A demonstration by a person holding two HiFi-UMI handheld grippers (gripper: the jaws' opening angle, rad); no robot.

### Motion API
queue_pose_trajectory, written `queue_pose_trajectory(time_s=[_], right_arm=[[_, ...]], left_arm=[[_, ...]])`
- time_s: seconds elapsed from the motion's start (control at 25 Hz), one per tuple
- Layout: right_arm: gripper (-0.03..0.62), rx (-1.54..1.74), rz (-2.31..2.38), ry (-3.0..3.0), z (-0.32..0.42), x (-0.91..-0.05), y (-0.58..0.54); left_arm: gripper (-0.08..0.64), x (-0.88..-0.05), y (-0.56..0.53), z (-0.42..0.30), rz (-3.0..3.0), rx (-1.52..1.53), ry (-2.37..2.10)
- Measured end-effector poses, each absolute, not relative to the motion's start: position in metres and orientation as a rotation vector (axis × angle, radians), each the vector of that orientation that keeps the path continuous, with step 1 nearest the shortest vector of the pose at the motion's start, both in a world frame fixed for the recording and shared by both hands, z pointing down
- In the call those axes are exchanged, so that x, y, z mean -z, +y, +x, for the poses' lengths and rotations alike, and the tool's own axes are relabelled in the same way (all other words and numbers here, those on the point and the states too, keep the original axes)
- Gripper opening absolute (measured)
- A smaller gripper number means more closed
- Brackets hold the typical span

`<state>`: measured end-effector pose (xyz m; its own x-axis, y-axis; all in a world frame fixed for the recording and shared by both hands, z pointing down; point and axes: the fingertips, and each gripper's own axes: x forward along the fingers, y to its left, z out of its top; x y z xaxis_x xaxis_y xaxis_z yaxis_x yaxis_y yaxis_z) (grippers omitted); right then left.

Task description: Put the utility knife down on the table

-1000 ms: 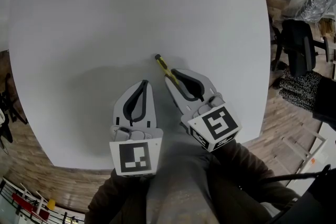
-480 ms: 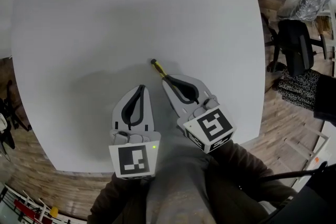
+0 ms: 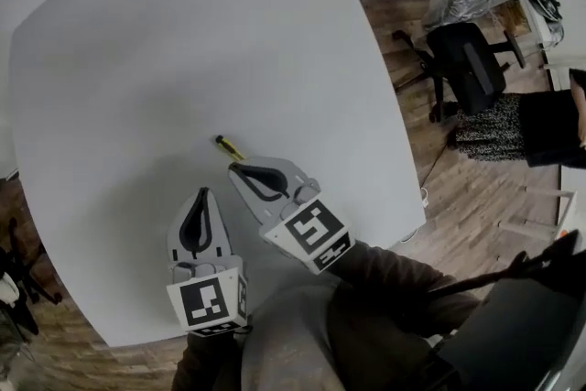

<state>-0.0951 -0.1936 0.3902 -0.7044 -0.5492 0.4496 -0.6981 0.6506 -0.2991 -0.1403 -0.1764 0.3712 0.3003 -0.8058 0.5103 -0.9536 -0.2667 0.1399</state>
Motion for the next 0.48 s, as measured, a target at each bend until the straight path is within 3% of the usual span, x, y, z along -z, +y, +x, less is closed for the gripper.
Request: queue_pose_trajectory(time_s=[0.48], right_arm=[[0.002,-0.486,1.055,-2.624,-0.093,-0.315,-0.152]], left_arm=[[0.002,-0.316,-0.132,-0.130,2.269,-0.389,-1.586]])
